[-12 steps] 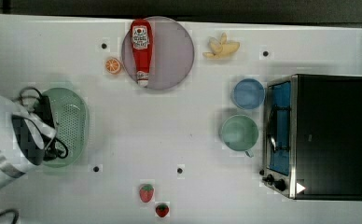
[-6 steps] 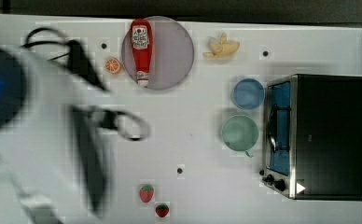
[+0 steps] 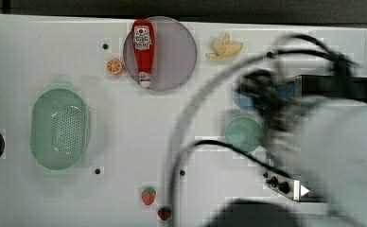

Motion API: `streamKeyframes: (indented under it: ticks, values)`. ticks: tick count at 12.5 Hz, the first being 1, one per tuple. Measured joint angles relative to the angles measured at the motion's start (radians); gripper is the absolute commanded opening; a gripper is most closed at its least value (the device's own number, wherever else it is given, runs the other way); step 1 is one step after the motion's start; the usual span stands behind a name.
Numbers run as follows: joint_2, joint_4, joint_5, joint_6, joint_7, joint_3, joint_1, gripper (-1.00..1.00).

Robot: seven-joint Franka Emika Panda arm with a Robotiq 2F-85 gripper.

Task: Drag strainer right to left.

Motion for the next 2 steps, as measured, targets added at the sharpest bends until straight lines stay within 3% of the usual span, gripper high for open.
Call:
streamKeyframes:
  ticks: [2]
  values:
    - [-0.003, -0.036, -0.02, -0.019, -0.049, -0.058, -0.017, 1.0]
